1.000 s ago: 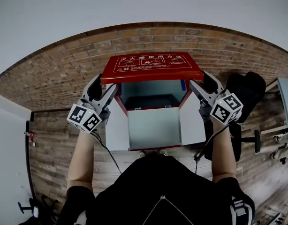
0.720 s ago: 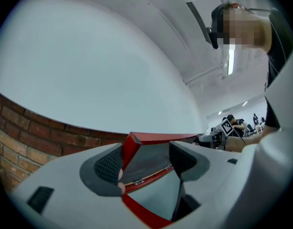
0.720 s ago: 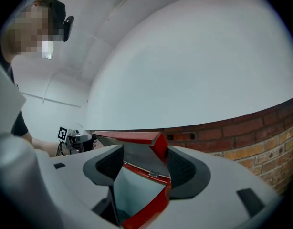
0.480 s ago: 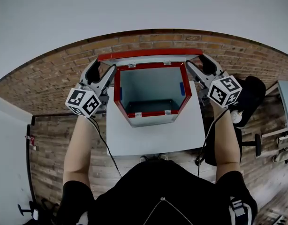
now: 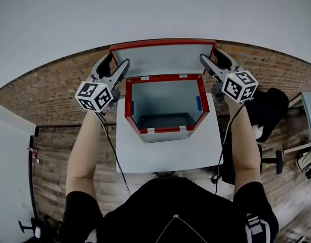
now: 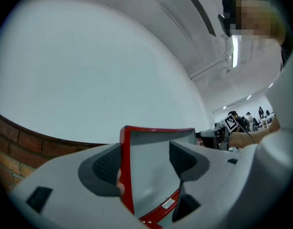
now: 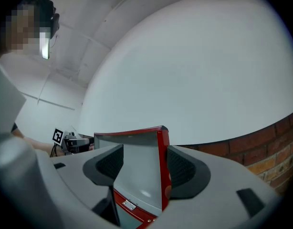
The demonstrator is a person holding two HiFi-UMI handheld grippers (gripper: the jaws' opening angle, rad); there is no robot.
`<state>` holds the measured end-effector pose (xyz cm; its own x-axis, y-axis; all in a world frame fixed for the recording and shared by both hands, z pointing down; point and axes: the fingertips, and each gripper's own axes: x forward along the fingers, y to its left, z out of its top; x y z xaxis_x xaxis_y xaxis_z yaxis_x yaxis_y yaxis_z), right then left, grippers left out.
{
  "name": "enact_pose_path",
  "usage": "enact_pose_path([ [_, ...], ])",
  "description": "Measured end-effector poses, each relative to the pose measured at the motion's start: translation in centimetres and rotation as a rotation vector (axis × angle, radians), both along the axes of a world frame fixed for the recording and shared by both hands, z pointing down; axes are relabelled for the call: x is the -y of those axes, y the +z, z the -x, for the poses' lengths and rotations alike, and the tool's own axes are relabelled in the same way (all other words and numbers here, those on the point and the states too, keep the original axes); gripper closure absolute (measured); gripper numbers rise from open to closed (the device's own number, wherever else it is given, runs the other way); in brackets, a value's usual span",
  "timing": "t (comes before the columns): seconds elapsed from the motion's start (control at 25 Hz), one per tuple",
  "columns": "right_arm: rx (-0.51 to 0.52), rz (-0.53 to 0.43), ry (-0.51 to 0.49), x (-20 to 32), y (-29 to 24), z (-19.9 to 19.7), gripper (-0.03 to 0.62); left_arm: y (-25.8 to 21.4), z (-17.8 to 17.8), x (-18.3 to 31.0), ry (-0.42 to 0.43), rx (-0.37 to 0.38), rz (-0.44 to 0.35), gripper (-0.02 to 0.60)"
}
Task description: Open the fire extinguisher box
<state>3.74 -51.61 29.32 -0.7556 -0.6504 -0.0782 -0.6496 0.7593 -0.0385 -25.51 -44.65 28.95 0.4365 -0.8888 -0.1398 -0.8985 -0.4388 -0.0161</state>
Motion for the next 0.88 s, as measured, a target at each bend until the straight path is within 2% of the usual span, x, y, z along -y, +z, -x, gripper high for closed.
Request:
enact_pose_path([
  [0.48, 0.015, 0.026, 0.026, 3.5, 0.2, 1.0, 0.304, 0.5, 0.8, 3.3, -0.021, -0.014, 0.011, 0.235],
  [0.72, 0.015, 0.039, 0.018, 3.4, 0.2, 0.9, 0.304, 0.5, 1.1, 3.1, -0.029, -0.008, 0.013, 0.235],
  [0.88, 0.069, 0.043, 0.047, 2.6, -0.6, -0.8, 0.304, -0.2, 2.5, 1.7, -0.076, -0.029, -0.006, 0.235],
])
